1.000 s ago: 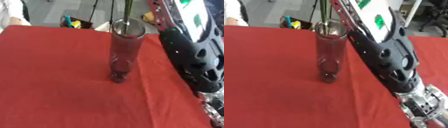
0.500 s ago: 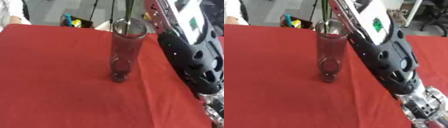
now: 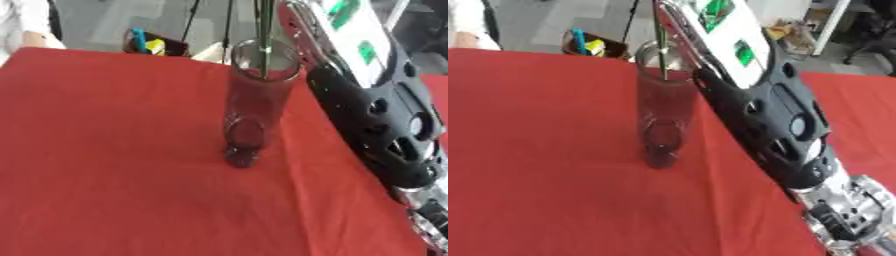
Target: Arrange flowers into the vase.
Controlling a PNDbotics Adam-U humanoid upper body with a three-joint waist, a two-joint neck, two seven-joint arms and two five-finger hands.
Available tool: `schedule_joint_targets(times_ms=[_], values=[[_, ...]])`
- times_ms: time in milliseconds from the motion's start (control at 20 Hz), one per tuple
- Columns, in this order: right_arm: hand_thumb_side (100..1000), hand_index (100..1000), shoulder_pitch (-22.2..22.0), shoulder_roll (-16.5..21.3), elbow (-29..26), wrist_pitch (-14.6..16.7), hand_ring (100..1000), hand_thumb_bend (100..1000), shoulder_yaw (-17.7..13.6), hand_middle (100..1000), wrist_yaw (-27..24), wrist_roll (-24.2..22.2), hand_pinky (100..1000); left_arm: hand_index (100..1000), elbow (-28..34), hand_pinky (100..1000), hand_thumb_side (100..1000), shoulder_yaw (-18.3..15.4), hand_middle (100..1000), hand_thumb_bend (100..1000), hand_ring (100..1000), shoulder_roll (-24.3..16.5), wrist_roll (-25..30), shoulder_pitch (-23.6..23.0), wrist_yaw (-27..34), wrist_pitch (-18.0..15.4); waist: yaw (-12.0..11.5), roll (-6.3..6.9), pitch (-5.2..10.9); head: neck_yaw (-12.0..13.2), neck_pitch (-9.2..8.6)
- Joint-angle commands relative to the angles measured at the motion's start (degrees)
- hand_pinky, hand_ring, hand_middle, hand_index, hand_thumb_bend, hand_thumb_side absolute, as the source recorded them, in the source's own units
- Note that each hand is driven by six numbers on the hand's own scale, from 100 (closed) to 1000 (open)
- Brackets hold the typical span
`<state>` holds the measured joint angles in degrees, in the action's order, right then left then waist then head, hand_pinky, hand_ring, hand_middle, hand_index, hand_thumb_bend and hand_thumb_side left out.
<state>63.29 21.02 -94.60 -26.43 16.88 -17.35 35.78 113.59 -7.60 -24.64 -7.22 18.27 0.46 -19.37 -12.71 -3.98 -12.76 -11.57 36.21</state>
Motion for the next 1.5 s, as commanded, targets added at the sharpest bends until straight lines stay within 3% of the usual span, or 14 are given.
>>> schedule_joint_targets(times_ms=[50, 350, 1500], values=[[597, 100, 2.4, 1.9, 1.7, 1.3, 100, 100, -1.5, 100, 1.5, 0.8, 100, 958, 1.0, 724, 971, 0.2, 852, 100, 860, -1.1, 0.7, 0.8, -0.2, -0.1, -0.1, 0.39, 0.74, -0.3, -0.74], [577, 100, 4.6, 2.8, 2.4, 0.5, 100, 100, -3.7, 100, -3.3, 2.7, 100, 958, 1.0, 724, 970, 0.1, 853, 100, 860, -1.3, 1.0, 0.7, -0.3, 0.0, 0.3, 0.42, 0.66, 0.4, -0.27], [560, 100, 5.7, 2.7, 6.9, 5.5, 100, 100, -4.7, 100, -2.8, 4.4, 100, 959, 1.0, 725, 973, 0.5, 853, 100, 860, -0.9, 2.5, 1.4, -0.3, -0.3, -0.4, 0.76, -0.97, -0.3, -1.6]])
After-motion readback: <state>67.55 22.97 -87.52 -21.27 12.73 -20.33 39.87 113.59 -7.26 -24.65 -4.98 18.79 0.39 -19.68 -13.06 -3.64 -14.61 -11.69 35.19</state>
